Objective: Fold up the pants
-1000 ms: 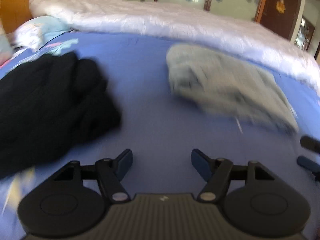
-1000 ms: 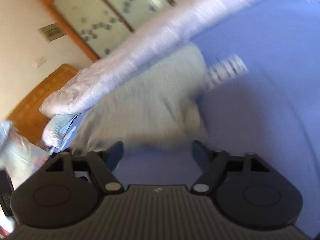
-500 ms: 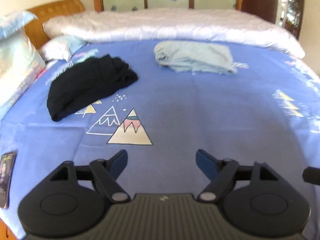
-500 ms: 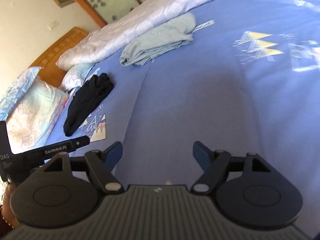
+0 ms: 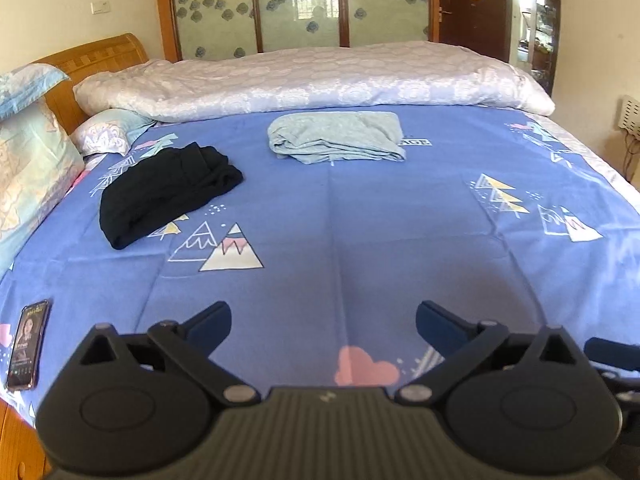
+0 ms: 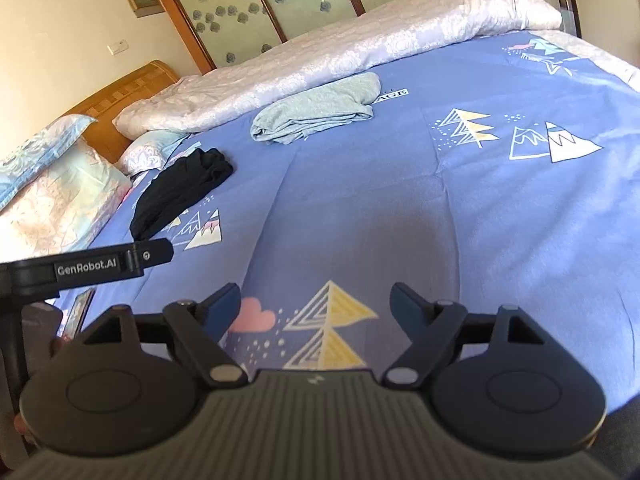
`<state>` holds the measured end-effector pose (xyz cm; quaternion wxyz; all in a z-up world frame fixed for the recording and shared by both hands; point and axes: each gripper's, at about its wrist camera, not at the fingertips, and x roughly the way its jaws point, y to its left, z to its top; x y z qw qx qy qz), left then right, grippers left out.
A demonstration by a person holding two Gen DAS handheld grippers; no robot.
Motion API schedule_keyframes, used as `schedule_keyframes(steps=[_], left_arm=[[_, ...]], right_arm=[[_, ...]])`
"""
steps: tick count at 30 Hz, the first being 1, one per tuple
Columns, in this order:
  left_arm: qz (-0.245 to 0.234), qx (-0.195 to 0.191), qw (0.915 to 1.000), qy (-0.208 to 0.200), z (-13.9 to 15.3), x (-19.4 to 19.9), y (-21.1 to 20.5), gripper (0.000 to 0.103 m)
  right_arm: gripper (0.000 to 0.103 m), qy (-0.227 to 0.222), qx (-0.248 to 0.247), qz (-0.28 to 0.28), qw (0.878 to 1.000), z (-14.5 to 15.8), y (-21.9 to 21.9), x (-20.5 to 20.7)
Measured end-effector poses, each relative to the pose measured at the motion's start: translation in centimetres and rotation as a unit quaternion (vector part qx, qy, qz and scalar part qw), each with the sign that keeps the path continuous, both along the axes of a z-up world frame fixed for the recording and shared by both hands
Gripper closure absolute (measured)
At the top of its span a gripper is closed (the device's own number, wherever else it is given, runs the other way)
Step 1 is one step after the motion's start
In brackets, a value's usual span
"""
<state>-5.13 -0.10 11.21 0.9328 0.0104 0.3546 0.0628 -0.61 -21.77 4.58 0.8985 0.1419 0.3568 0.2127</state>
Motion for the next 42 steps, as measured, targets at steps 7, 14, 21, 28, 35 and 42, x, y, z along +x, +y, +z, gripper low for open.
schedule_keyframes(steps=[7,14,21,28,35,42], left_arm=[[-0.002,-0.006,1.0000,0.004,0.0,-1.2,-0.7,0.000],[0.013,0.006,0.9999,0.005,-0.4,-1.2,-0.4,0.000],[0.020,0.011,0.9997,0.003,-1.2,-0.7,0.1,0.000],[0.030,0.039,0.9988,-0.002,-2.1,-0.3,0.3,0.000],[0.032,0.069,0.9971,0.007,-3.2,0.2,-0.1,0.000],[0.037,0.075,0.9961,0.026,-3.9,0.7,0.0,0.000]], right_arm=[[0.016,-0.019,-0.007,-0.006,1.000,0.7,0.6,-1.0],[0.015,-0.023,-0.010,-0.013,1.000,0.3,1.5,-0.5],[0.015,-0.009,-0.002,-0.026,1.000,-0.6,1.8,0.5],[0.015,0.020,0.006,-0.040,0.999,-2.2,1.2,1.6],[0.015,0.042,0.008,-0.048,0.998,-3.5,0.5,2.3],[0.015,0.050,0.012,-0.058,0.997,-4.0,-0.8,2.6]])
